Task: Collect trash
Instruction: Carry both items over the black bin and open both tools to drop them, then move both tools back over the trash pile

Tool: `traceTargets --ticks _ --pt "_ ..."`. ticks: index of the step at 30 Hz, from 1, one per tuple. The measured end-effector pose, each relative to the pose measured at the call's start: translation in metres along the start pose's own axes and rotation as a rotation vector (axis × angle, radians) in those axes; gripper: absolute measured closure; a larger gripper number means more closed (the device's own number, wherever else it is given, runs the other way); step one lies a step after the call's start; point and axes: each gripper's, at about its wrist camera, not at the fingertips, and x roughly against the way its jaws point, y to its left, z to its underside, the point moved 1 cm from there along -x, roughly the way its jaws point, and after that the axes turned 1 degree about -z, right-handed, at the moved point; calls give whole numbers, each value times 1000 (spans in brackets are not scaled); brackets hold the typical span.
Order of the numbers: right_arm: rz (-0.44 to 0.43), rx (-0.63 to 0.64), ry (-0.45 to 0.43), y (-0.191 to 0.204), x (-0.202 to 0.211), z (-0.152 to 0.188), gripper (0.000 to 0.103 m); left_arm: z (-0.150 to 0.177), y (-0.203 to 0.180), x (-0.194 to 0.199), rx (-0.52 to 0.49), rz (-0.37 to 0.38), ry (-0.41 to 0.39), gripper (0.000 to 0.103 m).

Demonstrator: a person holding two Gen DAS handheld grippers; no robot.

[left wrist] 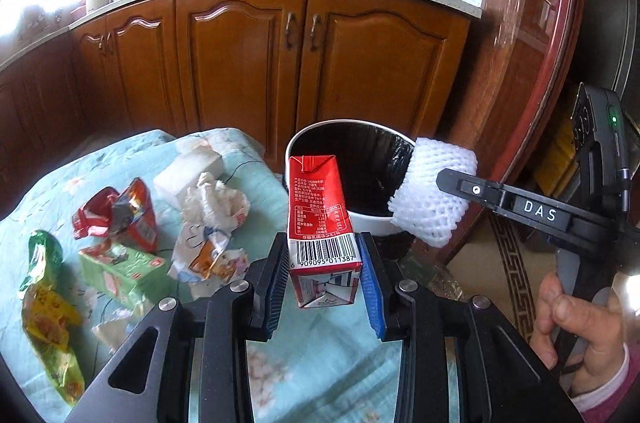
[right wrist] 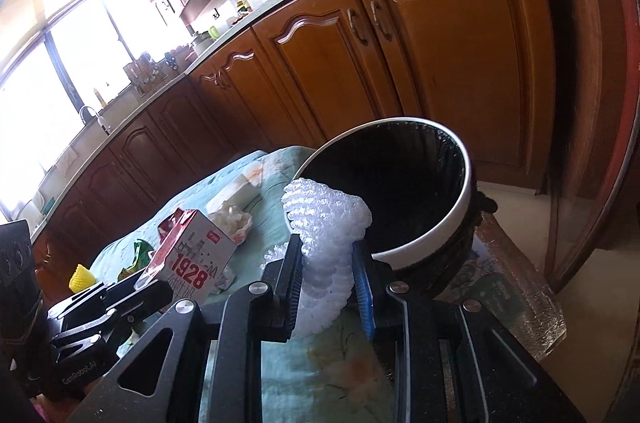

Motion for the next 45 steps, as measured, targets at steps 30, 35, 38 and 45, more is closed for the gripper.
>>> traceTargets --ticks 30,35,38,45 --pt "114 44 95 -53 -75 -55 43 -68 -6 -121 52 27 81 44" --pt "92 28 66 -50 -65 -52 29 -50 1 -95 87 39 64 37" --pt "85 30 57 -46 -61 -48 29 -34 3 -76 103 36 42 36" --pt "29 -15 16 -31 -40 -23 21 9 11 -22 145 -2 -20 31"
